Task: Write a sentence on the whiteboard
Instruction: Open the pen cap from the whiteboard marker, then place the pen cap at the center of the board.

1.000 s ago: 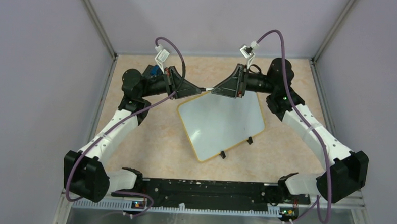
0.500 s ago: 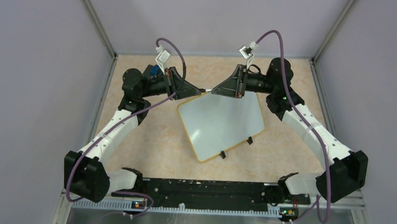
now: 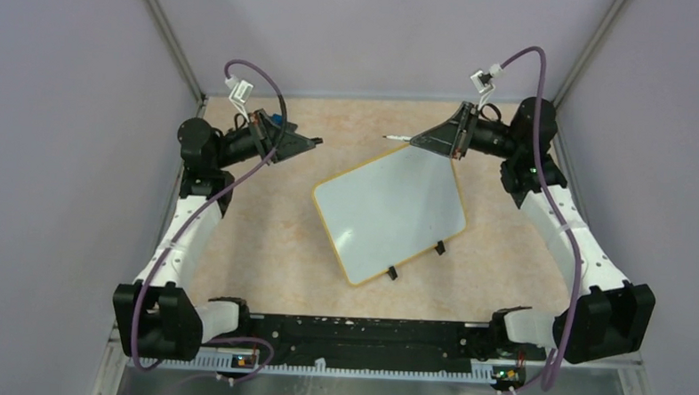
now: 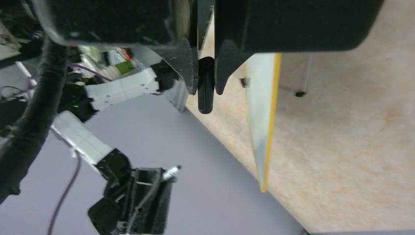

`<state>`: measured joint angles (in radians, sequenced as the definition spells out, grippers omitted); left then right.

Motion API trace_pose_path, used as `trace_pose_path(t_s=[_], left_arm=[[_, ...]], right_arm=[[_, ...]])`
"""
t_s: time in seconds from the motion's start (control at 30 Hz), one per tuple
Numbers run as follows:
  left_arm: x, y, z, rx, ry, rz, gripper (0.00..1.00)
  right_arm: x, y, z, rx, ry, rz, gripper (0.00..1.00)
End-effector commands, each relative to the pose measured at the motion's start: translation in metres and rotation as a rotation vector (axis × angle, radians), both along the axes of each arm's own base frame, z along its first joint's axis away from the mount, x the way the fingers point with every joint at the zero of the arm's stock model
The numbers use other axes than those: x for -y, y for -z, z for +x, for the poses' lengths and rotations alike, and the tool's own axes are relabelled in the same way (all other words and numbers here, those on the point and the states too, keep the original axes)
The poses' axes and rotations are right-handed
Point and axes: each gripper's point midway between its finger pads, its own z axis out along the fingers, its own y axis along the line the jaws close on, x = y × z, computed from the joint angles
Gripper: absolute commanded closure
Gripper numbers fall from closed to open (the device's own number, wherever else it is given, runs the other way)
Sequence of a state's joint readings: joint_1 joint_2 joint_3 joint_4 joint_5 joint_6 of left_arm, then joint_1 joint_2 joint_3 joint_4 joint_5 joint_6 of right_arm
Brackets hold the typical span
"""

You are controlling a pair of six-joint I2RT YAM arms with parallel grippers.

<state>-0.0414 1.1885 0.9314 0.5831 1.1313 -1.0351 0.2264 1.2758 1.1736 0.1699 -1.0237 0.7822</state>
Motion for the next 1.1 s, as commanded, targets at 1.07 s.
trace_pose_path(t_s=[1.07], left_arm=[[-0.186, 0.275, 0.038, -0.445, -0.228, 1.391, 0.90]], right_arm=[[0.002, 0.062, -0.075, 0.290, -0.183, -0.469, 1.00]])
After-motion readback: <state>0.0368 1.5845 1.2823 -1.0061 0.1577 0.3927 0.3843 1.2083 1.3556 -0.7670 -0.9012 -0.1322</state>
